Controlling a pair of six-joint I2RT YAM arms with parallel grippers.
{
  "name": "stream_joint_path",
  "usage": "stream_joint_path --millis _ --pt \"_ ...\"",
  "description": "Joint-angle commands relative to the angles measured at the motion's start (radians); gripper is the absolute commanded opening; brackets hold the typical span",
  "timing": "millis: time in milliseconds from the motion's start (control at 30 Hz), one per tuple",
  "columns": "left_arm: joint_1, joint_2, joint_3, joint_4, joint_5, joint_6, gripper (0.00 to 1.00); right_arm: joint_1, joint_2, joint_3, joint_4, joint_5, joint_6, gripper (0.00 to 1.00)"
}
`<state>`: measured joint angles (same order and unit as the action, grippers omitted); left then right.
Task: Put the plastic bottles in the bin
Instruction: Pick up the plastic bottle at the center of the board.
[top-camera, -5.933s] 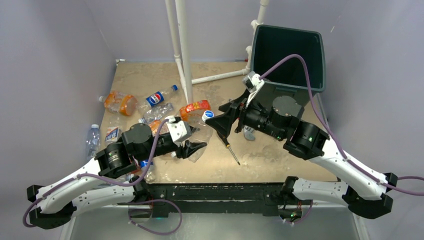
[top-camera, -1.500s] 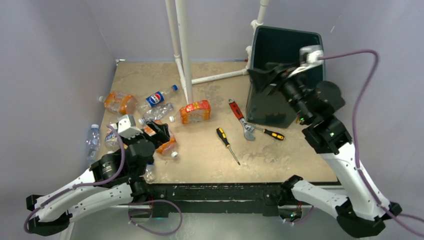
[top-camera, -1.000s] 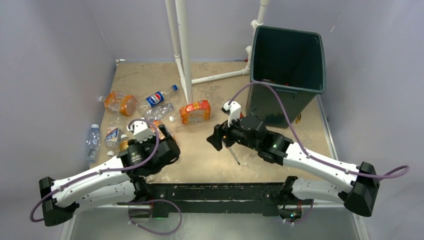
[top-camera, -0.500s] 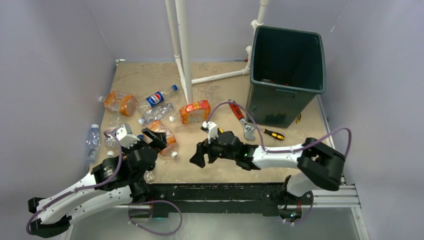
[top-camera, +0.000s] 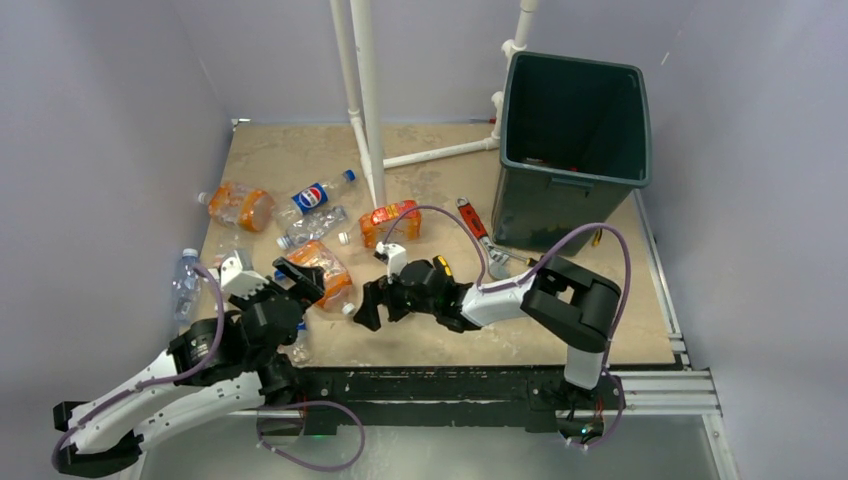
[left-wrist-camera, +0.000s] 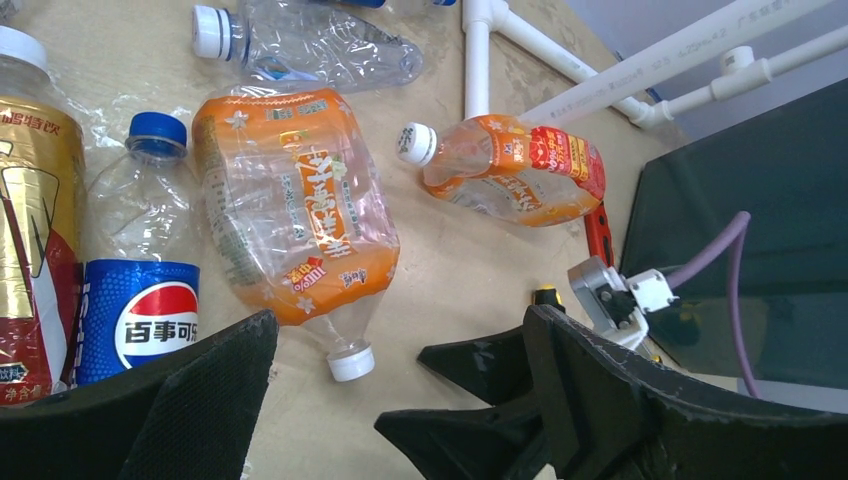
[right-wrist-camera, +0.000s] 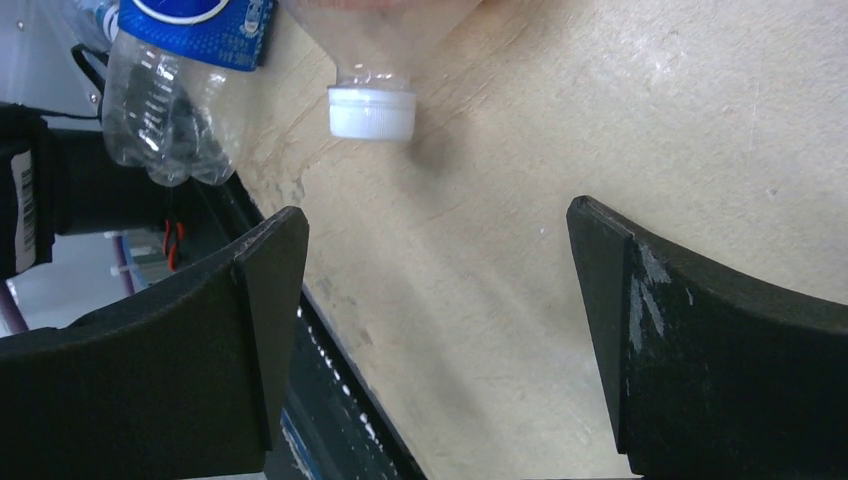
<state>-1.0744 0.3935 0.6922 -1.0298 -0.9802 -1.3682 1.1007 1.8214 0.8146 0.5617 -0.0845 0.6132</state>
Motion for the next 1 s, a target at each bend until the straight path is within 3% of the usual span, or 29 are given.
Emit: stream_joint_path --millis 0,567,967 --pt "-0.001 -0.028 0.043 -0.029 -0.022 0.018 0.93 0.006 0.023 0.066 0.034 0.029 0.014 0.99" --pt "-0.001 -0.081 0.093 -0.105 -0.038 -0.009 0.91 0.024 0.094 0.131 -0.023 0.079 -0.021 0.92" --pt "-0.001 -0.071 0.086 -0.108 -0.037 -0.035 0.91 0.053 0.174 0.196 -0.007 0.019 -0.017 0.89"
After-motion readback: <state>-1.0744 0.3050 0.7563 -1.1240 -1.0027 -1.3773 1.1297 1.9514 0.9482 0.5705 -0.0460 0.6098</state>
